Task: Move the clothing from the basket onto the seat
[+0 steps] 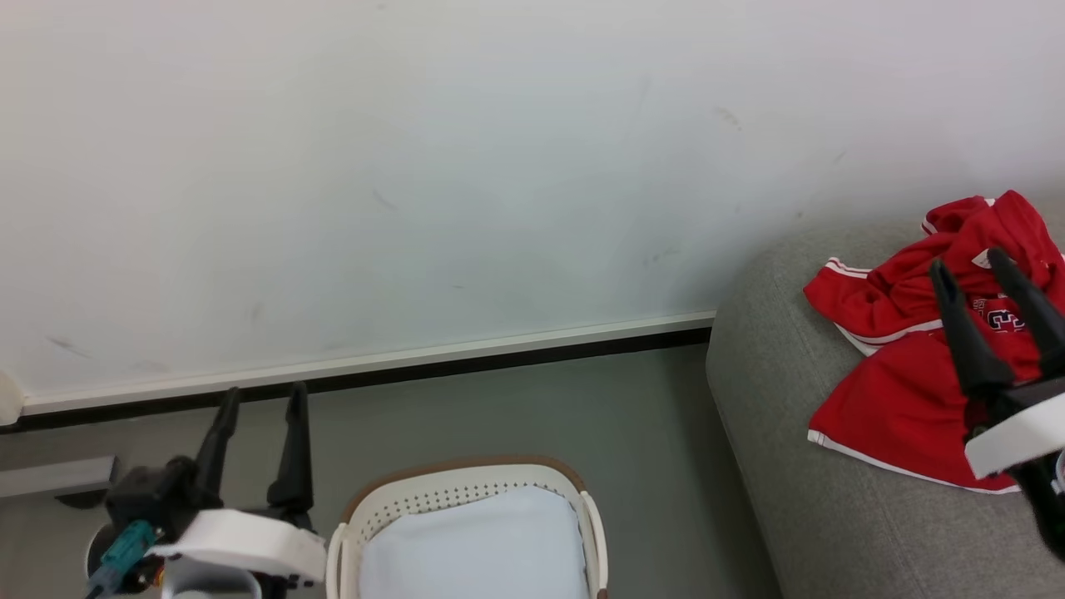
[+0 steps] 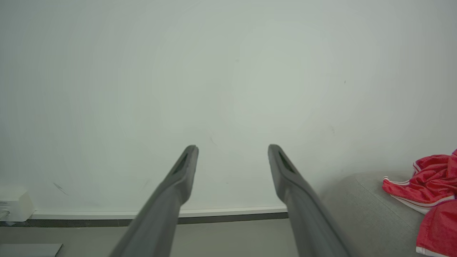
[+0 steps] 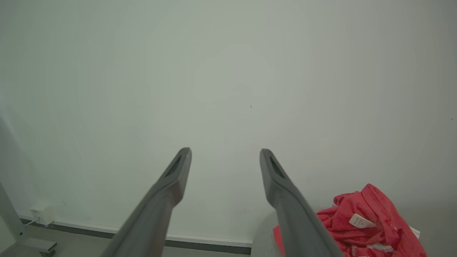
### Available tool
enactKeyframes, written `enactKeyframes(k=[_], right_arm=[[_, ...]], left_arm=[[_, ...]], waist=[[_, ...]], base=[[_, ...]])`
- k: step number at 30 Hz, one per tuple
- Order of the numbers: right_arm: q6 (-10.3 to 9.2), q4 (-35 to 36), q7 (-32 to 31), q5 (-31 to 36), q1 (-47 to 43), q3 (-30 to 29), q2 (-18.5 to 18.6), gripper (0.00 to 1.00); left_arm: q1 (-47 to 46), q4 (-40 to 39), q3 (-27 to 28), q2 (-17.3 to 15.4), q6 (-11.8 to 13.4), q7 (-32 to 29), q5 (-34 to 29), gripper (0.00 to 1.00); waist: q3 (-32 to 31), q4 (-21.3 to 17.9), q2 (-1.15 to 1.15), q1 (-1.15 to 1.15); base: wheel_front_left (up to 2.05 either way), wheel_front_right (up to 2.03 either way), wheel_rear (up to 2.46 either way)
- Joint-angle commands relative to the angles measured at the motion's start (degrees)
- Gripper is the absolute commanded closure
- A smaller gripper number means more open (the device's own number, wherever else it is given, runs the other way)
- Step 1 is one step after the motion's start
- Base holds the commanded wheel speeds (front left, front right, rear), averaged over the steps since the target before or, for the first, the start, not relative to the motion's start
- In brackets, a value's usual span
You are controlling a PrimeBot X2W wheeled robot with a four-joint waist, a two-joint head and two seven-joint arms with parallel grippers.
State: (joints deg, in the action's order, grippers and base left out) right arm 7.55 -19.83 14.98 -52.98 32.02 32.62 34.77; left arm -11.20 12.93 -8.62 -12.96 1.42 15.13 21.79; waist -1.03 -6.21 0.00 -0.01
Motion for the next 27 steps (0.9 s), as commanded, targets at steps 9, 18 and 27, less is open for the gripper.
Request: enactKeyframes(k=[9, 18, 27], right_arm=[[-0.13, 7.4, 0.2, 15.4, -19.4, -15.9, -15.6, 0.00], [-0.13, 9.2, 0.2, 24.7, -26.9, -17.0, -23.3, 0.00], [-0.13, 8.0, 0.2, 27.8, -27.7, -17.0, -25.1, 0.00]], left_arm=[[7.6, -1.6, 10.1, 6.3, -0.8, 0.0, -5.9, 0.00], [9.9, 0.8, 13.1, 9.5, -2.6, 0.0, -11.8, 0.00], [10.4, 1.6, 13.4, 9.9, -4.1, 0.0, -13.4, 0.00]], waist=[[0.6, -0.7, 0.00, 0.01], [0.8, -0.8, 0.00, 0.01], [0.4, -1.2, 0.00, 0.01]], base=[[0.00, 0.00, 0.00], [0.00, 0.00, 0.00], [0.00, 0.00, 0.00]])
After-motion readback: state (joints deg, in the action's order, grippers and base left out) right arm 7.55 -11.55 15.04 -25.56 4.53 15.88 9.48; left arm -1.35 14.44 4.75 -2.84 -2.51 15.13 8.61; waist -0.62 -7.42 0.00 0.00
